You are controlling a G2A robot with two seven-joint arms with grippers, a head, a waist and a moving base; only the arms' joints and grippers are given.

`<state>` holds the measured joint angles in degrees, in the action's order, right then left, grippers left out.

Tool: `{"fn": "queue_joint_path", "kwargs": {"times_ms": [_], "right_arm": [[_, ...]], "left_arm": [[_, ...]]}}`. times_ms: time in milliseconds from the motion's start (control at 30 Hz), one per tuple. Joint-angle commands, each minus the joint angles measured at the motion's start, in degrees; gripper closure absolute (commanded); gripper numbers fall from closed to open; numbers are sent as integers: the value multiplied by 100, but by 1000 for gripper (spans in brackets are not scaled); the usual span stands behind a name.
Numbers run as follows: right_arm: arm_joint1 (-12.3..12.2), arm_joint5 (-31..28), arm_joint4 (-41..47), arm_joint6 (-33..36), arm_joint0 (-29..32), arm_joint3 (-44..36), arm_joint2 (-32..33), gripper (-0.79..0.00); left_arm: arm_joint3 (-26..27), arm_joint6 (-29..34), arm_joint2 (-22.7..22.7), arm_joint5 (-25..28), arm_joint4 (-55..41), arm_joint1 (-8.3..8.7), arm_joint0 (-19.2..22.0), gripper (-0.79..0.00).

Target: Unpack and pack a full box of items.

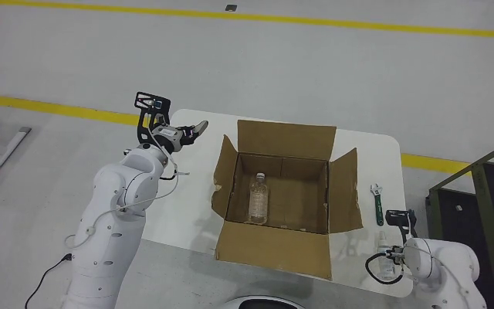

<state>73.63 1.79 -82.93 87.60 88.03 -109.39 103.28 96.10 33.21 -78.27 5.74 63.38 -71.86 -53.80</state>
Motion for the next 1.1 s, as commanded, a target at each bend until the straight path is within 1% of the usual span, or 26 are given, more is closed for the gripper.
{"fn": "queue_joint_path", "kwargs": {"times_ms": [0, 433, 600, 833, 967, 1067], "right_arm": [[0, 34, -31, -10, -1, 37, -49, -357], [-6, 103, 29, -48, 29, 273, -177, -363], [-4, 68, 337, 23, 20, 279, -195, -363], [-19, 55, 654, 40, 75, 129, -143, -391], [-50, 70, 539, 40, 63, 157, -6, -416], [-65, 47, 561, 40, 23, 231, 29, -413]], "left_arm": [[0, 0, 0, 0, 0, 0, 0, -785], [0, 0, 0, 0, 0, 0, 0, -785], [0, 0, 0, 0, 0, 0, 0, -785], [0, 0, 0, 0, 0, 0, 0, -785], [0, 0, 0, 0, 0, 0, 0, -785], [0, 0, 0, 0, 0, 0, 0, -785]]}}
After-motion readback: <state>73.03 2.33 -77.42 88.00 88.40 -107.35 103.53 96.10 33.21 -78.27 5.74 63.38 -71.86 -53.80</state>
